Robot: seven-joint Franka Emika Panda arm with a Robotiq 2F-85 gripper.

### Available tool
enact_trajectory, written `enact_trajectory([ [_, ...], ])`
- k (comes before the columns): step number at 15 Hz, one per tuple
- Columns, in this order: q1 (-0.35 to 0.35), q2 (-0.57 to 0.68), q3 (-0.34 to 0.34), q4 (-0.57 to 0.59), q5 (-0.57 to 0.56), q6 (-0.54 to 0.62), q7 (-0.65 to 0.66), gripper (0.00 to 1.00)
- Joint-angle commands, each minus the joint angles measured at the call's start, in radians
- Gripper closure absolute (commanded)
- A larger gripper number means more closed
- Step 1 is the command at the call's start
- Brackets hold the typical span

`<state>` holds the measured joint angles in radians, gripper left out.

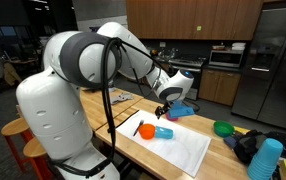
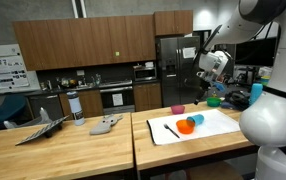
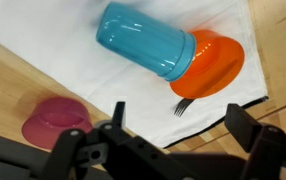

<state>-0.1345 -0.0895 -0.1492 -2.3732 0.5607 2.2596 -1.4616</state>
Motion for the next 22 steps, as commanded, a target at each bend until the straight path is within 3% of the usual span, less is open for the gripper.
enact_trajectory([
  [1,0.027,-0.020,0.026,-0.025,-0.108,0.113,0.101,0.00],
  [3,0.042,-0.019,0.030,-0.013,-0.118,0.052,0.146,0.00],
  [4,0.039,0.000,0.017,-0.007,-0.095,0.071,0.100,0.00],
  [16,0.050,-0.001,0.025,-0.007,-0.100,0.063,0.128,0.00],
  [19,0.049,0.019,0.032,-0.009,-0.119,0.090,0.189,0.00],
  [22,0.042,0.039,0.044,-0.010,-0.261,0.143,0.348,0.00],
])
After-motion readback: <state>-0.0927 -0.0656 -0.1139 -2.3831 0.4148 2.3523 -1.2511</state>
